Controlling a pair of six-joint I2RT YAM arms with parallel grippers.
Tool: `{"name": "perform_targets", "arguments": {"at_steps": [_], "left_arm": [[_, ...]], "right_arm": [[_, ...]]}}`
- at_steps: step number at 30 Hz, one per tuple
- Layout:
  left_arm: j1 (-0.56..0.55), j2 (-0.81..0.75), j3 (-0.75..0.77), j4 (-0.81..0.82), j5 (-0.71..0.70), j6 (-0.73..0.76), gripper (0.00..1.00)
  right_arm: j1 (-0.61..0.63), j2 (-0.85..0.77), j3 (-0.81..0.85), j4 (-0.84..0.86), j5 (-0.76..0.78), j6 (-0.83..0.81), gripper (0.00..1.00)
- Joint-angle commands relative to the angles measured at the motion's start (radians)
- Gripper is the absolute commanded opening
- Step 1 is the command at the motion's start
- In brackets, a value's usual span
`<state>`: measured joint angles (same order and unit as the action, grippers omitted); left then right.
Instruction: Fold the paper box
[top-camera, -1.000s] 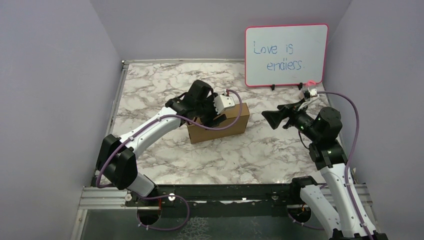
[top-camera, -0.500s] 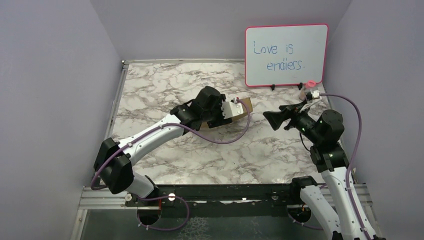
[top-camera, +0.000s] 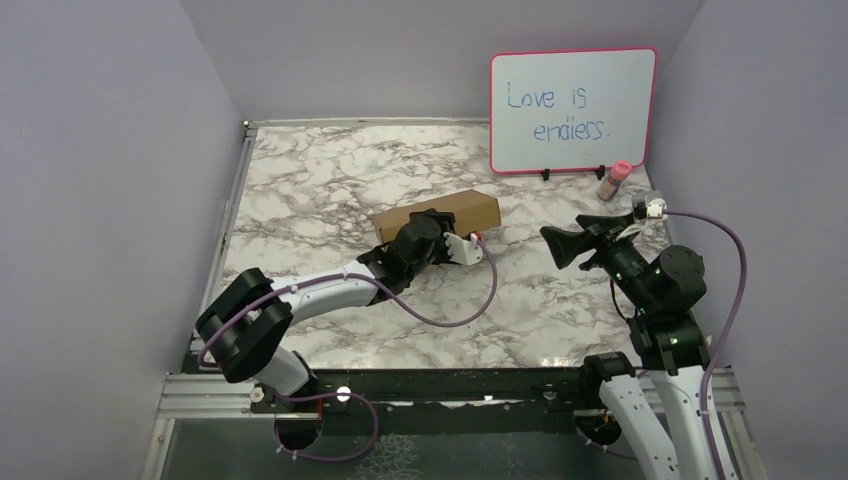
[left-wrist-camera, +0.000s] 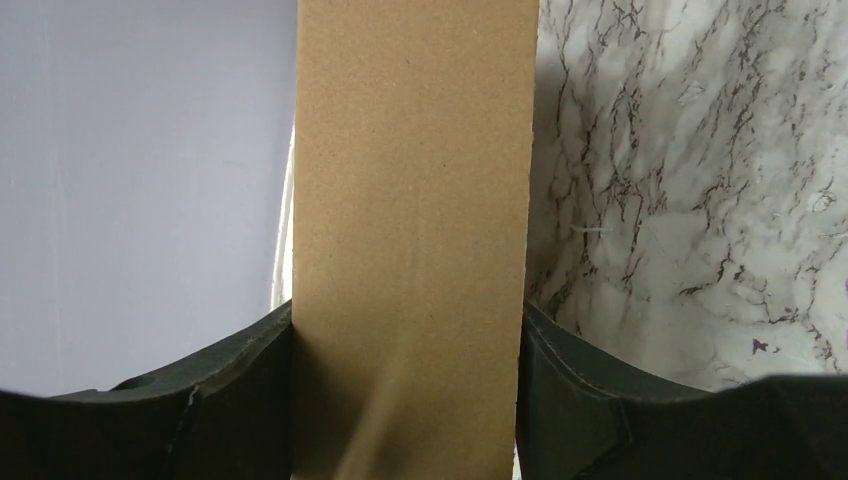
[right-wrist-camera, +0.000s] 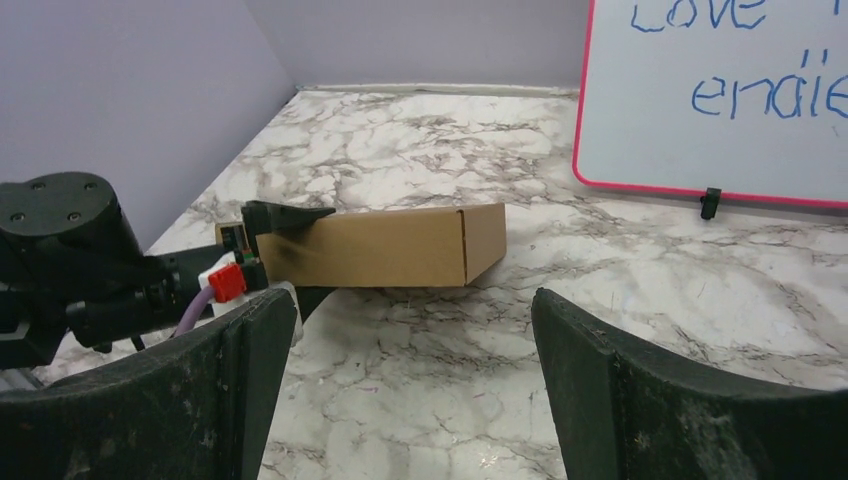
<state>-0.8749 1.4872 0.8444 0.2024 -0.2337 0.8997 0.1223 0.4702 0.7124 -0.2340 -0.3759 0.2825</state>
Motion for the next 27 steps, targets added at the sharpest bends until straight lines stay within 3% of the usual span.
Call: {"name": "perform_targets", "arguments": {"at_steps": [1,6,13,18,23,27], "left_arm": [[-0.036,0.023,-0.060,0.211,-0.062,0.041,0.62],[-0.081,0.059,-0.095,0.213,-0.069,0.012,0.74],[-0.164,0.093,-0.093,0.211,-0.074,-0.030,0.99],[-0.233,0.069,-0.089,0.143,-0.009,-0.074,0.99],[-0.284,0.075,-0.022,-0.031,0.131,-0.176,0.99],[-0.312,0.076,0.017,-0.081,0.135,-0.266,0.99]], "right_arm": [[-0.007,-0.020,-0.020,-0.027,0.046,-0.016,0.93],[-0.007,-0.042,-0.011,-0.045,0.070,-0.017,0.94],[-0.006,-0.064,-0.005,-0.067,0.098,-0.023,0.94],[-0.007,-0.070,0.005,-0.076,0.116,-0.026,0.95],[-0.007,-0.068,0.009,-0.079,0.125,-0.024,0.96],[-0.006,-0.073,0.012,-0.081,0.141,-0.026,0.96]]}}
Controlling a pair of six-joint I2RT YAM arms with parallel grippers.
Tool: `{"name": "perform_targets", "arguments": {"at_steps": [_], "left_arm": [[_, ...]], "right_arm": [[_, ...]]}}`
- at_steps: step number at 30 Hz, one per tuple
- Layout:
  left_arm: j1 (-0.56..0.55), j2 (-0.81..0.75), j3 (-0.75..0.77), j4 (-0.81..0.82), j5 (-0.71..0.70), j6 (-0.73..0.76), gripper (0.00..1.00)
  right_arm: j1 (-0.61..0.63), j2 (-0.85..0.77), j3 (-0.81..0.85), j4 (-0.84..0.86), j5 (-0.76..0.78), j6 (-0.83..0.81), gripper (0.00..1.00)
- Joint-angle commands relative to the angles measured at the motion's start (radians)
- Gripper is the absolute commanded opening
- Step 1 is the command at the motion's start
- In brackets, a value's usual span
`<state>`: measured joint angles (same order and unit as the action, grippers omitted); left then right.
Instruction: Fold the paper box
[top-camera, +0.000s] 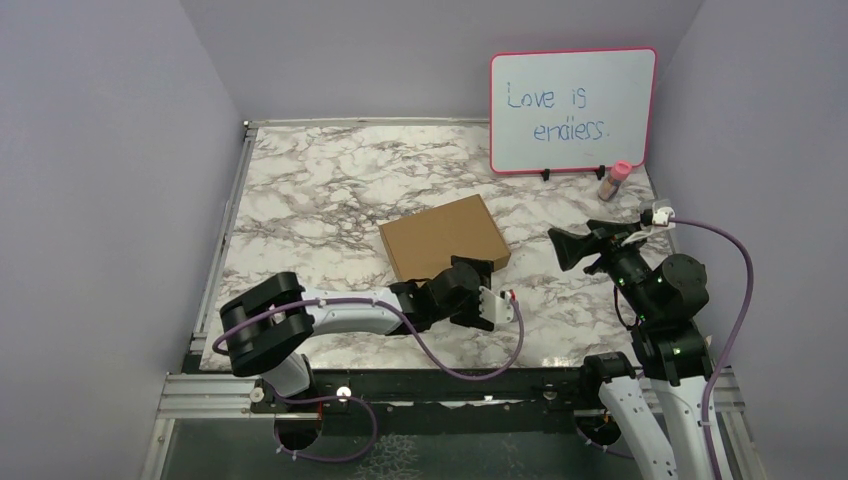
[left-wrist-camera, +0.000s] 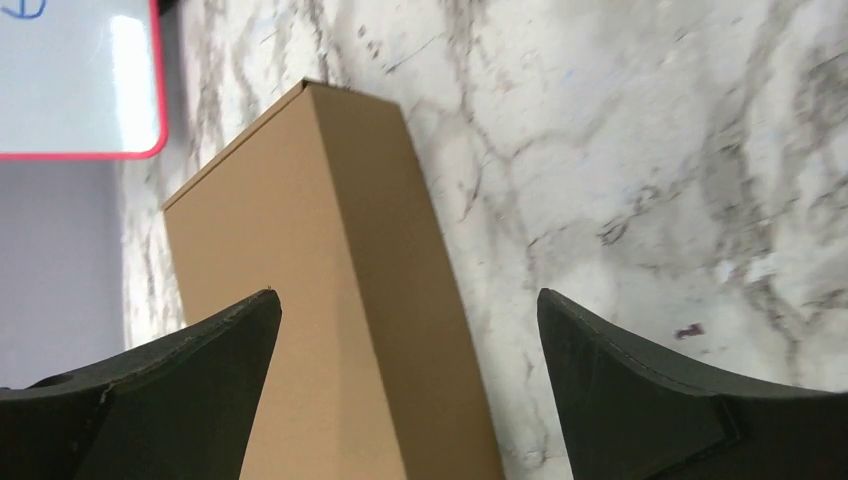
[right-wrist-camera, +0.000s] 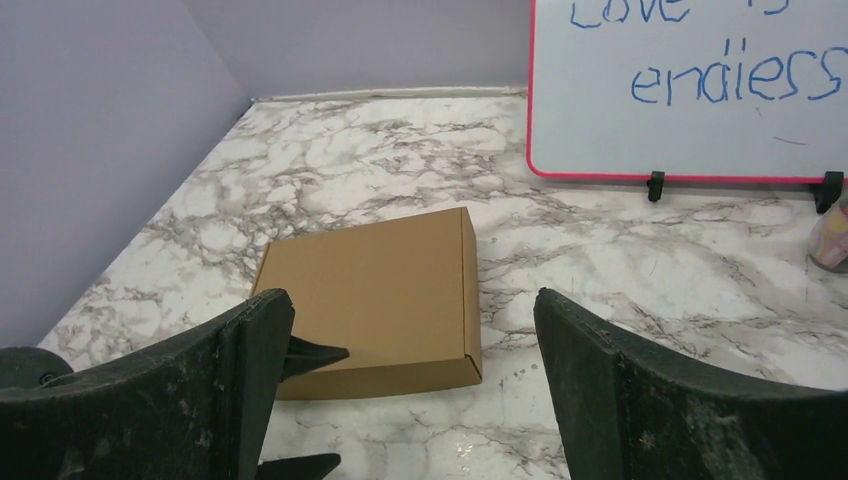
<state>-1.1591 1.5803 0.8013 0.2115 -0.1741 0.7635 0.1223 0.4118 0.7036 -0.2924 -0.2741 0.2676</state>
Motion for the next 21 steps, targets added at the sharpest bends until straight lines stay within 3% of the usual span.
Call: {"name": "perform_targets", "arguments": {"at_steps": [1,9,16,21], "left_arm": [[-0.027,-0.021,0.065,-0.085,0.068,-0.148,0.99],[0.075,-0.007,0.190,-0.116,-0.018,-0.337,0.99],[0.272,-0.021,0.272,-0.148,-0.014,-0.559,0.99],[0.479,-0.071,0.302,-0.155,0.046,-0.792,0.99]], "right_arm": [[-0.007,-0.016,0.022,-0.023,0.046,-0.011,0.96],[-0.007,-0.027,0.018,-0.037,0.087,-0.016,0.96],[-0.006,-0.059,0.011,-0.057,0.135,-0.023,0.97],[-0.006,-0.094,0.004,-0.079,0.179,-0.028,0.97]]}}
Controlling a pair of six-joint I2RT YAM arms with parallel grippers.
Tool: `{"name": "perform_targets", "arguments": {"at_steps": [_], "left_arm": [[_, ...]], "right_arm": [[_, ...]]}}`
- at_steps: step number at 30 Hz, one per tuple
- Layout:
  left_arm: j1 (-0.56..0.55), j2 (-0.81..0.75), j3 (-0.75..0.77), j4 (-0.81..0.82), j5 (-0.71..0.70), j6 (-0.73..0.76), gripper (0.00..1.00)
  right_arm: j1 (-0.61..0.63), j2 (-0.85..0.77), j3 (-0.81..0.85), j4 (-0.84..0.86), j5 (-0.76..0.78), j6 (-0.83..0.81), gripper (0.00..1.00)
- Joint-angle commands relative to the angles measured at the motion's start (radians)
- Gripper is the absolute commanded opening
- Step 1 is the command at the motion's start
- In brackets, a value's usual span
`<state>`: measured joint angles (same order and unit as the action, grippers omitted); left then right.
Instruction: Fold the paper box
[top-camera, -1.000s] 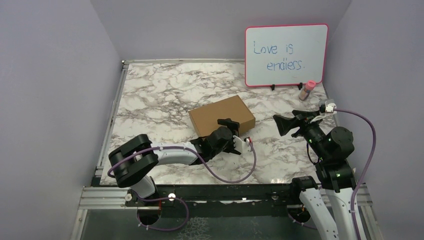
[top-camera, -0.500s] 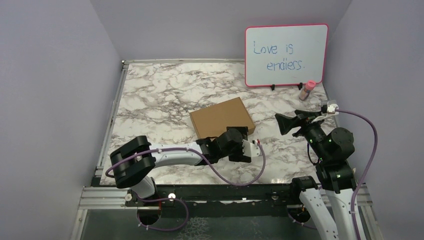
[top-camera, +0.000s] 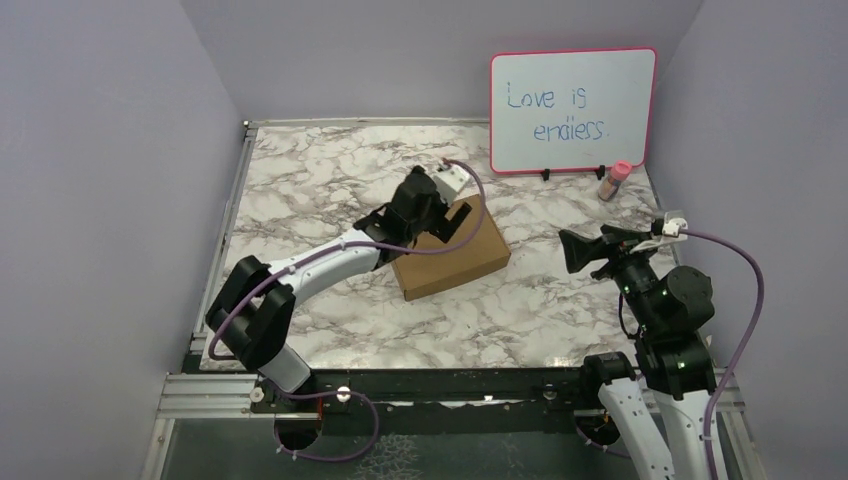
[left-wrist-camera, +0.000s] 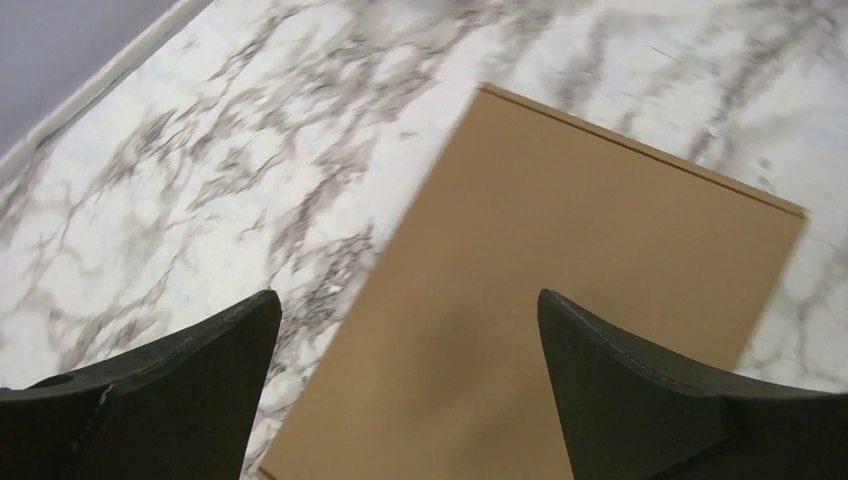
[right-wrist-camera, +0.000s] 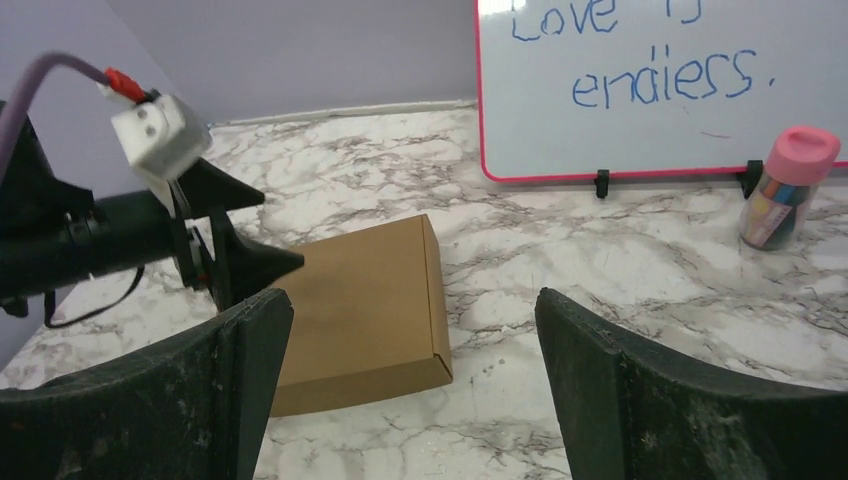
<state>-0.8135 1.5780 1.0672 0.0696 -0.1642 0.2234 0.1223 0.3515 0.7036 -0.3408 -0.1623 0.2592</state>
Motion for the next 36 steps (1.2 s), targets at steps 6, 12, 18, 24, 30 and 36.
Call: {"name": "perform_targets", "arguments": {"at_steps": [6,12,18,24,30,36], "left_arm": [[0.425,-0.175,-0.014,0.043,0.138,-0.547,0.99],[0.612,-0.318,-0.097,0.073,0.190,-0.676,0.99],[0.710,-0.535,-0.220,0.013,0.174,-0.638,0.99],[0.685,-0.787,-0.292,-0.140,0.085,-0.531,0.99],[0.672,-1.082,-0.383,-0.187,0.031,-0.416,0.99],[0.672,-1.208,-0.452,-0.149,0.017,-0.400,0.99]], "right_arm": [[-0.007,-0.112,-0.025,-0.020,0.123,-0.017,1.00],[-0.006,-0.123,-0.034,-0.034,0.143,-0.011,1.00],[-0.005,-0.139,-0.045,-0.040,0.207,0.006,1.00],[0.031,-0.096,-0.013,-0.049,0.234,0.007,1.00],[0.056,-0.051,0.009,-0.026,0.267,-0.016,1.00],[0.058,-0.018,-0.010,-0.003,0.263,-0.018,1.00]]}}
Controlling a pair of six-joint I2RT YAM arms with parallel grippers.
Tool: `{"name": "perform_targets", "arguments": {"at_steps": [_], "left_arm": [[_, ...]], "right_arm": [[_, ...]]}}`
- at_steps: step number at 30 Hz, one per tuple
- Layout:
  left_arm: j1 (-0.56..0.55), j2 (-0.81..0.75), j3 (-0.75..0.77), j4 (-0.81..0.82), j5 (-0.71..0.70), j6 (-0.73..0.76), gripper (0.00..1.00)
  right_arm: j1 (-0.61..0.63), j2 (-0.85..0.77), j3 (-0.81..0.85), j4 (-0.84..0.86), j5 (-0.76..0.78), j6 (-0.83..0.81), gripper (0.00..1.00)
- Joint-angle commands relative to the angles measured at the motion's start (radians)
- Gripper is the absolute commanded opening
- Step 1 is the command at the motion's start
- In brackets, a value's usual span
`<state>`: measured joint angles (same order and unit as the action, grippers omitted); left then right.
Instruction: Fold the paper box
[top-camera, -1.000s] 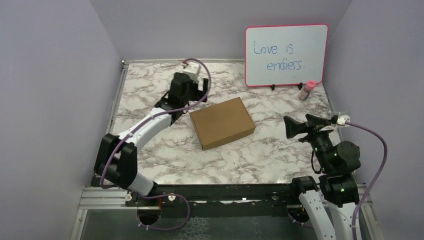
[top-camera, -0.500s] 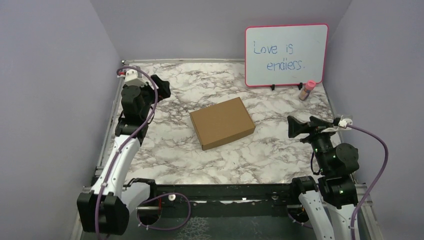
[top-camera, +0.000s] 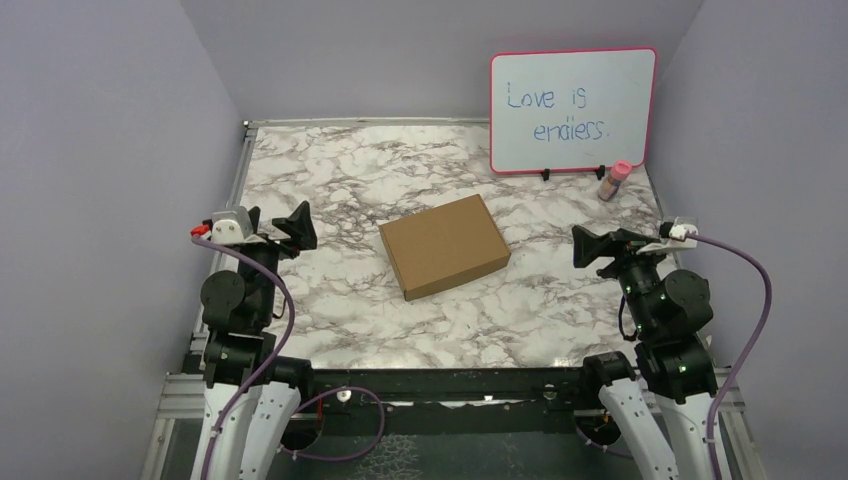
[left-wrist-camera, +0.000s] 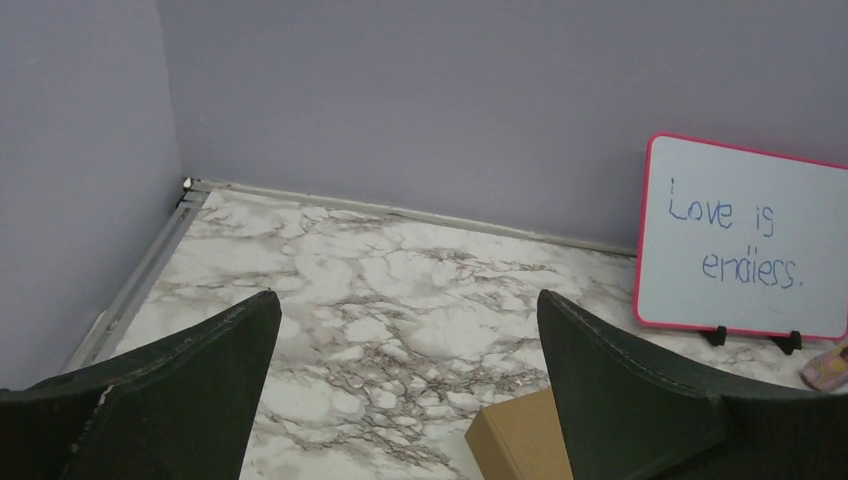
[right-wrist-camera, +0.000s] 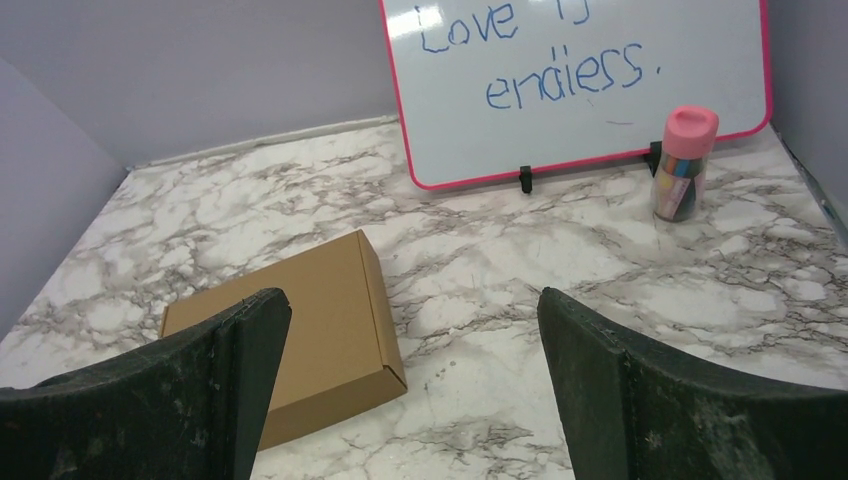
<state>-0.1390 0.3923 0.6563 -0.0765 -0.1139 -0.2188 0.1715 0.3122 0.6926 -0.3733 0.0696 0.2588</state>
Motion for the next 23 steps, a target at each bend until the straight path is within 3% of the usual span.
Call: {"name": "perform_targets", "arguments": {"at_steps": [1,23], "left_arm": [[-0.003,-0.025,-0.044,0.003,-0.031,0.038,0.99],[-0.014,-0.010,-0.058,0.022,0.029,0.055,0.99]], "right_arm": [[0.008,0.024,0.000,0.029,0.031,-0.019,1.00],[0.009,-0.010,-0.038,0.065,0.013,-0.021,1.00]]}}
